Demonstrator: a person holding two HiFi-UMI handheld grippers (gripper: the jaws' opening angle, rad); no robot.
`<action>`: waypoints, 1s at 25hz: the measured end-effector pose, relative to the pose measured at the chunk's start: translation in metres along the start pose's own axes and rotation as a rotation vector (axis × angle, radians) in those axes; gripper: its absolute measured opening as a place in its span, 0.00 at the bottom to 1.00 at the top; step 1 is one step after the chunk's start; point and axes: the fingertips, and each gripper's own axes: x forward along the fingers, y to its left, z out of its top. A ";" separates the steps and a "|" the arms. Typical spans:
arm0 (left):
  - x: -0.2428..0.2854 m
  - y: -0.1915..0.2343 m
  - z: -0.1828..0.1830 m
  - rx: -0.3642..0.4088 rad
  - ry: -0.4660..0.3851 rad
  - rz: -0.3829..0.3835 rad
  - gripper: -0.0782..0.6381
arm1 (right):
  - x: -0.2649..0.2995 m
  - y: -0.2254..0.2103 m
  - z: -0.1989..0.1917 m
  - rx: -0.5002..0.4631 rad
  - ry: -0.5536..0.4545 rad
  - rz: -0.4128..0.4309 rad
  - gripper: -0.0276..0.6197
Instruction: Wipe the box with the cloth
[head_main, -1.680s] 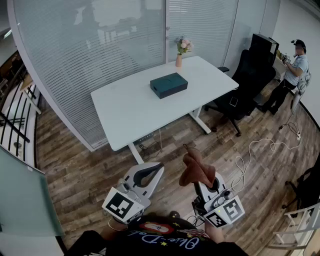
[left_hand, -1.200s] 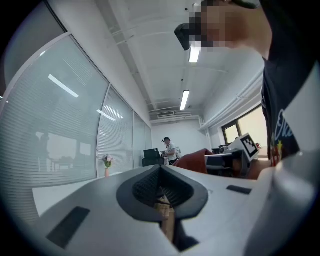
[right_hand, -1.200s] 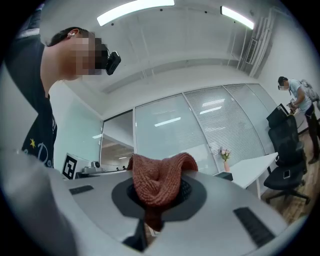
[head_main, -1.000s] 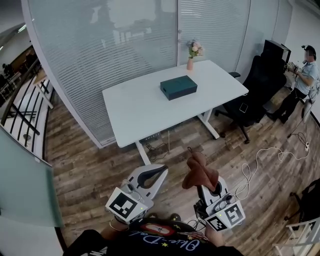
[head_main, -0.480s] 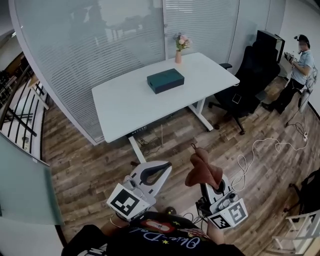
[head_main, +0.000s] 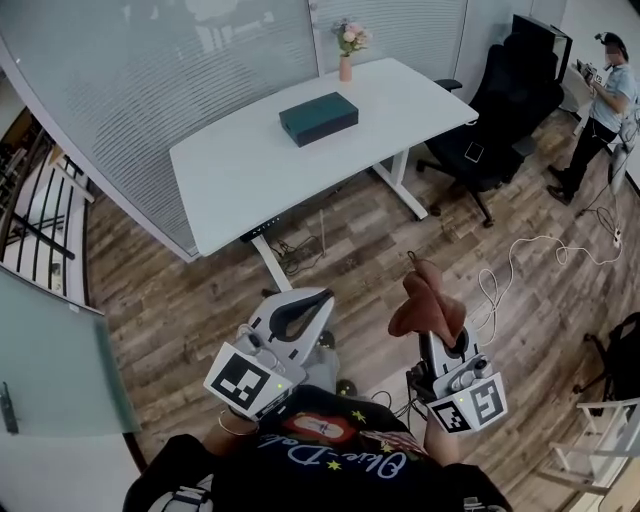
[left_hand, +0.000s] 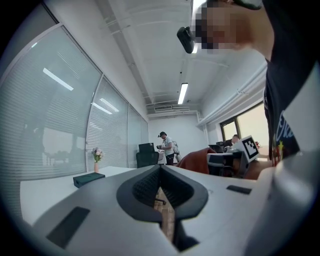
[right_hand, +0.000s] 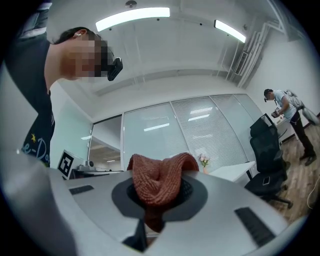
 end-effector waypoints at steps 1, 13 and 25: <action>0.005 0.003 -0.002 -0.003 0.002 -0.006 0.11 | 0.003 -0.003 -0.001 0.002 0.003 -0.002 0.08; 0.089 0.080 -0.006 -0.024 -0.064 -0.126 0.11 | 0.075 -0.051 0.004 -0.107 0.026 -0.065 0.08; 0.155 0.205 -0.017 -0.065 -0.044 -0.082 0.11 | 0.206 -0.107 -0.012 -0.097 0.055 -0.026 0.08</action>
